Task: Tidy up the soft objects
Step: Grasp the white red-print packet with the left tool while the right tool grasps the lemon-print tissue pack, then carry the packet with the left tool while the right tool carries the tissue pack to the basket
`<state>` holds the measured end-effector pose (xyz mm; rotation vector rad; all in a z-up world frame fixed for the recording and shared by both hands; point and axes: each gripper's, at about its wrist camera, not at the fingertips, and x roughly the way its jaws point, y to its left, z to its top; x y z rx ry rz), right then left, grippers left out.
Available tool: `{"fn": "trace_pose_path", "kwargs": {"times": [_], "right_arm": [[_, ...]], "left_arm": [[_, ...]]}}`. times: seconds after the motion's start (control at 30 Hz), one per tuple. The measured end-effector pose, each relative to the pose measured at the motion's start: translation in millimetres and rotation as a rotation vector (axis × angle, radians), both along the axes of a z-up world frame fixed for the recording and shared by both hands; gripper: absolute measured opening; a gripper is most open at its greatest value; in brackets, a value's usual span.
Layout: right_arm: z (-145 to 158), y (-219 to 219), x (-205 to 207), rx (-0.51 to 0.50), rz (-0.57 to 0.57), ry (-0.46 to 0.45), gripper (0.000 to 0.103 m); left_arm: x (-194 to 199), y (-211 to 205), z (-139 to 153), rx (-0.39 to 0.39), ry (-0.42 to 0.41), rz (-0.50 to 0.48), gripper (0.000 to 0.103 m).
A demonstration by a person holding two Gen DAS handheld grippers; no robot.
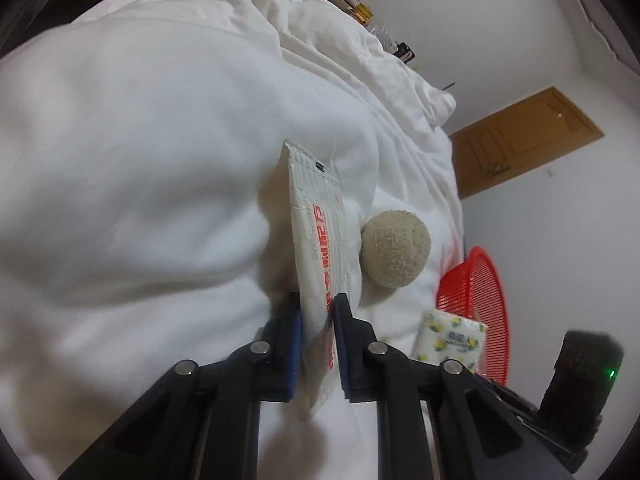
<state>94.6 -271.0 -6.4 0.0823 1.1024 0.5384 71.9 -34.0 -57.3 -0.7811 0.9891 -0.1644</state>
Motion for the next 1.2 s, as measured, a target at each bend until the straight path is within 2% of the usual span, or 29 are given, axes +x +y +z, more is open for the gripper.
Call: {"fn": "trace_pose_path", "kwargs": {"times": [0.13, 0.3, 0.5, 0.67, 0.77, 0.97, 1.1, 1.2], "right_arm": [[25, -23, -22, 0.038, -0.003, -0.073, 0.022], [47, -49, -47, 0.069, -0.016, -0.15, 0.022], [73, -101, -59, 0.094, -0.092, -0.225, 0.022], [82, -152, -53, 0.147, -0.214, -0.247, 0.022], [89, -169, -49, 0.184, -0.25, -0.246, 0.022], [100, -192, -51, 0.192, -0.304, -0.268, 0.022], [106, -211, -52, 0.199, -0.346, -0.283, 0.022], [109, -227, -53, 0.197, -0.375, -0.287, 0.022]], "left_arm": [[-14, 6, 5, -0.048, -0.024, 0.007, 0.006], [-25, 4, 13, -0.126, -0.042, -0.014, 0.006], [-33, -19, 36, -0.205, -0.071, -0.104, 0.006], [-39, -53, 67, -0.192, -0.107, -0.204, 0.006], [-41, -72, 86, -0.2, -0.13, -0.259, 0.006], [-46, -105, 116, -0.182, -0.157, -0.348, 0.006], [-44, -132, 138, -0.147, -0.18, -0.396, 0.006], [-42, -158, 152, -0.09, -0.202, -0.438, 0.006]]}}
